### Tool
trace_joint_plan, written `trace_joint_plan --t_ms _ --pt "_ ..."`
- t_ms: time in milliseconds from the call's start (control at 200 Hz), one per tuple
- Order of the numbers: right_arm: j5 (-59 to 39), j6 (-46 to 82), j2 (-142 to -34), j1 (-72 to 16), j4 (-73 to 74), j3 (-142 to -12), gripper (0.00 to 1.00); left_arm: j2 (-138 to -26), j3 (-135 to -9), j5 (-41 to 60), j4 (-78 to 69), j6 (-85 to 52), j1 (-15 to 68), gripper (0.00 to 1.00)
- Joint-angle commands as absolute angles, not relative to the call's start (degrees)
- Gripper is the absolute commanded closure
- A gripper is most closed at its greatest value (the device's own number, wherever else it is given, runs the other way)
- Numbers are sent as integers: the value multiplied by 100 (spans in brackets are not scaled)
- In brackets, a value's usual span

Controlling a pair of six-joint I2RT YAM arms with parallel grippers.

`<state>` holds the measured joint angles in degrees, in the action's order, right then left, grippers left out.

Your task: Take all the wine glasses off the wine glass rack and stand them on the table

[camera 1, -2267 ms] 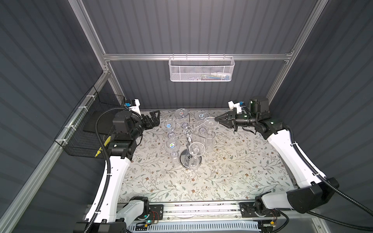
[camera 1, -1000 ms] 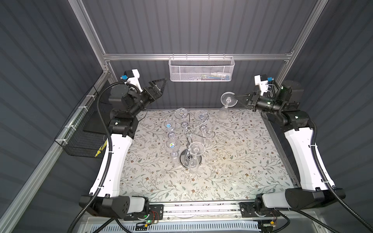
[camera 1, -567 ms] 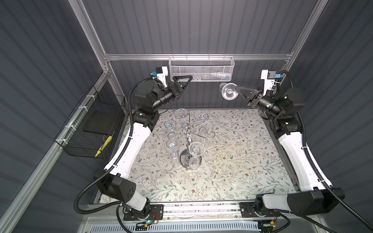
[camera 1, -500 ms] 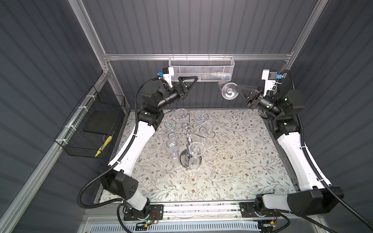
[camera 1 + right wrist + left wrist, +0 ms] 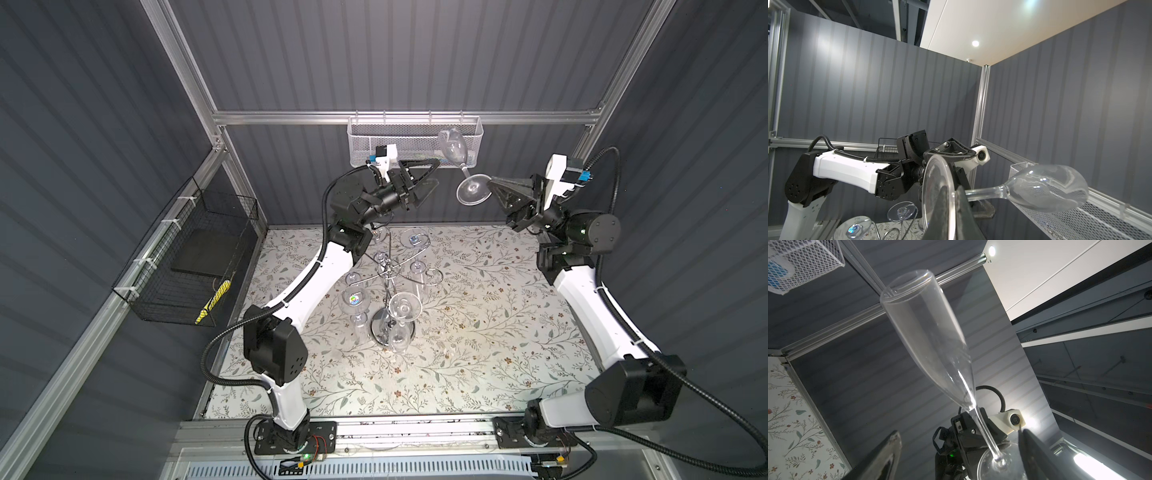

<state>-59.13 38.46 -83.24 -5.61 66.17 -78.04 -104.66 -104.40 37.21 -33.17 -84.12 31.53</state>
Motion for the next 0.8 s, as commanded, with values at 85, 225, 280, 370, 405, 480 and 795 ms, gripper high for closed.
trace_joint_plan --t_ms 85,225,280,370,405,480,795 --pt "-5974 4252 -8696 -577 8467 -7892 100 -10645 -10821 3931 -3926 -8736 3483 12" --pt "-5976 4082 -8771 -654 8468 -7915 100 -10772 -10942 3938 -4000 -8901 3636 15" --pt "-5985 4029 -8786 -693 8472 -7910 100 -10788 -10952 3905 -3960 -8852 3669 18" --pt "-6020 3943 -8786 -760 8470 -7893 100 -10839 -10977 3897 -3938 -8848 3709 24" --pt "-6023 3915 -8780 -781 8465 -7884 100 -10860 -10978 3877 -3938 -8867 3713 26" --pt "-6040 3863 -8784 -824 8471 -7875 100 -10862 -10928 3786 -3996 -8906 3718 32" --pt "-6095 3736 -8700 -836 8468 -7709 100 -10872 -10882 3630 -4165 -9021 3714 62"
